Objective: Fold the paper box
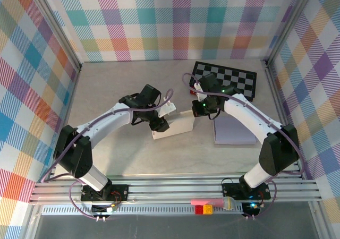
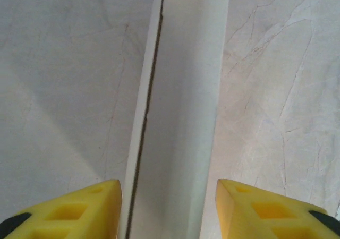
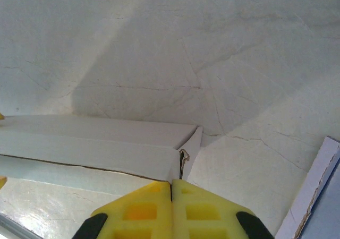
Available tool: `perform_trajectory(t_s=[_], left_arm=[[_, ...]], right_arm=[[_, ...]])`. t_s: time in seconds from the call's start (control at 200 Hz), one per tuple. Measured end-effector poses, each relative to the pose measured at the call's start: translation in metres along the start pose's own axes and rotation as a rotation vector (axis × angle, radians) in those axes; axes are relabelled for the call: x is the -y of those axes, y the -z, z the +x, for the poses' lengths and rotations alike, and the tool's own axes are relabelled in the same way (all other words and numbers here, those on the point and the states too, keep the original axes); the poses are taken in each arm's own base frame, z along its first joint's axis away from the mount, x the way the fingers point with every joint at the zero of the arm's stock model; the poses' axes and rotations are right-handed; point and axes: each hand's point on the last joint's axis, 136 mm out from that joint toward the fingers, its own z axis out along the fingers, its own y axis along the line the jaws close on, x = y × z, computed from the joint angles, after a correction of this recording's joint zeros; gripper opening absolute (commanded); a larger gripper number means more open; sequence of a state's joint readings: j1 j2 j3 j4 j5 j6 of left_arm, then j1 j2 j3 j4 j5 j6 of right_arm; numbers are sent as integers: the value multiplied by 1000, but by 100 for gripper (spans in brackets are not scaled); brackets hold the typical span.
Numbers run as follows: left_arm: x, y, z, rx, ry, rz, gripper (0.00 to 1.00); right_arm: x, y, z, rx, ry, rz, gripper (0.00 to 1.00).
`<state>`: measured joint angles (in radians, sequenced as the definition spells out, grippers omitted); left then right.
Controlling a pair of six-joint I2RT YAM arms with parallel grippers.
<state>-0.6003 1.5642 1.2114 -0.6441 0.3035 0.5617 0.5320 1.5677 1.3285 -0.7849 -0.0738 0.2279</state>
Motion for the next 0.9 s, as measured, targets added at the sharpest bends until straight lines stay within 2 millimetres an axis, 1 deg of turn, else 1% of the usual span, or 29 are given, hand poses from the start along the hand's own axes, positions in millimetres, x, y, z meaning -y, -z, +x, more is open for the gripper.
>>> perform_trajectory(t_s=[0.11, 0.225, 0.38, 0.475, 0.565, 0.705, 0.795, 0.9], left_arm=[[1, 7, 0, 27, 18, -21, 55], [0, 10, 0, 46, 45, -39, 57], [-7, 15, -2, 75, 93, -93, 58], [-13, 25, -7, 115, 135, -140, 58], [-19, 40, -11, 151, 185, -195, 56], [-29, 69, -13, 211, 295, -284, 45], [-36, 83, -2, 202, 387, -326, 40], [-43, 91, 16, 156, 500, -323, 35]], right_arm=[[-2, -1, 0, 4, 11, 7, 0], [-5, -1, 0, 6, 17, 10, 0], [-5, -1, 0, 8, 16, 16, 0], [-5, -1, 0, 8, 6, 19, 0], [-5, -1, 0, 9, 2, 22, 0], [-6, -1, 0, 10, 2, 21, 0], [-6, -1, 0, 10, 2, 20, 0], [-6, 0, 0, 8, 2, 21, 0]])
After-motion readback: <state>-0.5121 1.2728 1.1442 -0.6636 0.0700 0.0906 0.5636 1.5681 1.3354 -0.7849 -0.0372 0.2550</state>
